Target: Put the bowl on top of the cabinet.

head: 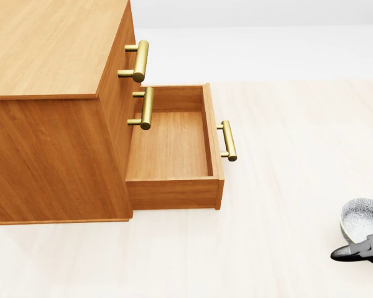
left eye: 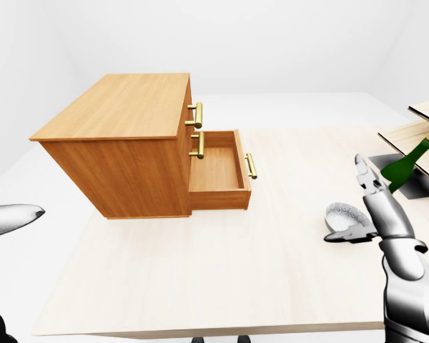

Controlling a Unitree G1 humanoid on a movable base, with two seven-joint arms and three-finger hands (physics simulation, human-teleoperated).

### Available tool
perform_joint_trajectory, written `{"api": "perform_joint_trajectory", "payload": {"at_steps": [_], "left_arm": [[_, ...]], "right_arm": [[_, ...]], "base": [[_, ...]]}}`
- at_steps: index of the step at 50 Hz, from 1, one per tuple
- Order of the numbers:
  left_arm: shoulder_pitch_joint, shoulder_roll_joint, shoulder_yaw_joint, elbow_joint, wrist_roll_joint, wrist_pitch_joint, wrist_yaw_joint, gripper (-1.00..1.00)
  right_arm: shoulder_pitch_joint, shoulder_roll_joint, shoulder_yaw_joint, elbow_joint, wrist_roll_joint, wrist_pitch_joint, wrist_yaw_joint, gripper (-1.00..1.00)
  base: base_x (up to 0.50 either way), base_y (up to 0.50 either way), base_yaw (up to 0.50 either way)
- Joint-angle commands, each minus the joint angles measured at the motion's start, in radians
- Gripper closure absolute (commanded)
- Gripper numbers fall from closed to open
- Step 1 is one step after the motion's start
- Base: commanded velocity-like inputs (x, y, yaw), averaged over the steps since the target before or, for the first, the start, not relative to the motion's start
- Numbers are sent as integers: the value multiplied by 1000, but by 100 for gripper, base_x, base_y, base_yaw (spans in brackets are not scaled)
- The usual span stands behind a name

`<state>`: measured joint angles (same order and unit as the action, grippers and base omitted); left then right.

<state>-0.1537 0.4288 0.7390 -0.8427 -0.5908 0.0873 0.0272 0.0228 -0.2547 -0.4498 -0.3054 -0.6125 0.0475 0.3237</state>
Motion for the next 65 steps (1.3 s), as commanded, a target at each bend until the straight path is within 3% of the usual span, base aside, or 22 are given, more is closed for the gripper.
{"api": "perform_joint_trajectory", "payload": {"at_steps": [1, 17, 20, 30, 65], "left_arm": [[2, -6, -6, 2, 13, 0, -6, -100], [-3, -2, 0, -2, 7, 0, -5, -100], [-4, 0, 3, -5, 2, 0, -2, -100], [-1, 0, 2, -6, 5, 0, -5, -100], [-2, -1, 0, -6, 9, 0, -5, -100]], "right_arm": [[14, -3, -21, 7, -28, -37, 4, -100], [20, -9, -22, 67, -63, -87, -28, -100], [22, -8, -22, 57, -69, -82, -23, -100], [29, -18, -17, 135, -98, -135, -75, -100], [26, -52, 20, 340, -139, -135, -192, -100]], "base": [[0, 0, 0], [0, 0, 0], [0, 0, 0], [0, 0, 0], [0, 0, 0]]}}
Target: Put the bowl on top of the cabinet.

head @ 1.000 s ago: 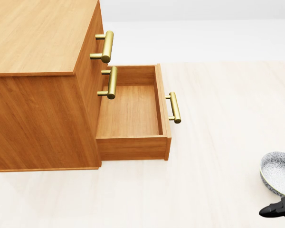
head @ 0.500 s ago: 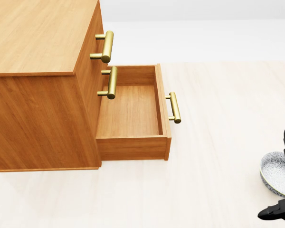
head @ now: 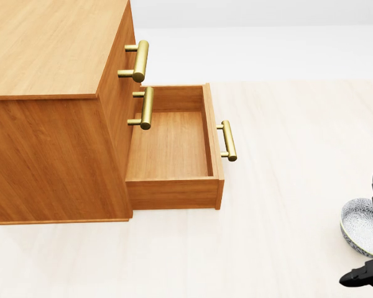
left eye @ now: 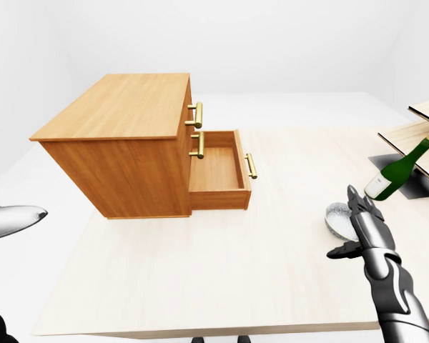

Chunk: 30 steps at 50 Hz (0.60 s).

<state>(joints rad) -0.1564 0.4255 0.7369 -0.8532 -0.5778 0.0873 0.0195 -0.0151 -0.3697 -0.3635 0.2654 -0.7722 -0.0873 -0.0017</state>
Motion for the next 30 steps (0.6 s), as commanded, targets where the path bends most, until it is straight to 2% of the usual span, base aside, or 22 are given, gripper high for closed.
{"api": "perform_joint_trajectory", "payload": {"at_steps": [1, 30], "left_arm": [[-1, 0, 0, -1, 0, 0, 0, -100], [0, -6, -9, 1, 16, 0, -6, -100]], "right_arm": [[-20, -19, 16, 61, -4, 0, -35, -100], [-52, -37, 57, 150, -10, 0, -87, -100]], "base": [[0, 0, 0], [0, 0, 0]]}}
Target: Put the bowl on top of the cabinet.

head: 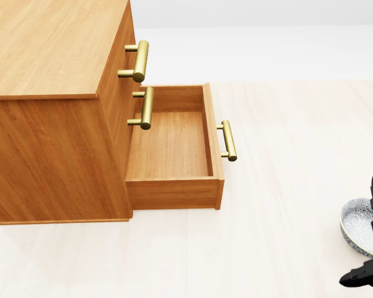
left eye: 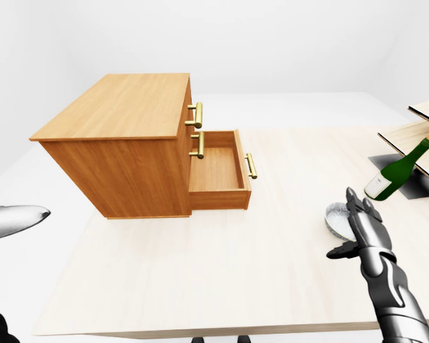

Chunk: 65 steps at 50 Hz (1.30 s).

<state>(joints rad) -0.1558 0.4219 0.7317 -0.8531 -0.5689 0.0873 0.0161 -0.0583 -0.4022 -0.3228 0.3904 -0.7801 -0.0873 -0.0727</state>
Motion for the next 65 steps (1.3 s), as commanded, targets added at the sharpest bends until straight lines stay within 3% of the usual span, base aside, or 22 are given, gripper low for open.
{"api": "perform_joint_trajectory", "payload": {"at_steps": [1, 34, 63, 64, 65], "left_arm": [[-1, -2, -4, 1, 6, 0, -2, -100], [-2, -8, -10, 2, 19, 0, -7, -100], [-1, -13, -13, 3, 28, 0, -13, -100], [-1, -13, -13, 2, 28, 0, -13, -100], [-1, -12, -12, 1, 27, 0, -12, -100]], "right_arm": [[-13, -7, 18, 36, -3, 0, -21, -100], [-95, -65, 74, 274, 5, 0, -141, -100], [-104, -70, 83, 255, 2, 0, -125, -100], [-103, -69, 83, 255, 3, 0, -122, -73], [-100, -68, 81, 251, 5, 0, -119, -9]], "base": [[0, 0, 0], [0, 0, 0], [0, 0, 0], [0, 0, 0], [0, 0, 0]]}}
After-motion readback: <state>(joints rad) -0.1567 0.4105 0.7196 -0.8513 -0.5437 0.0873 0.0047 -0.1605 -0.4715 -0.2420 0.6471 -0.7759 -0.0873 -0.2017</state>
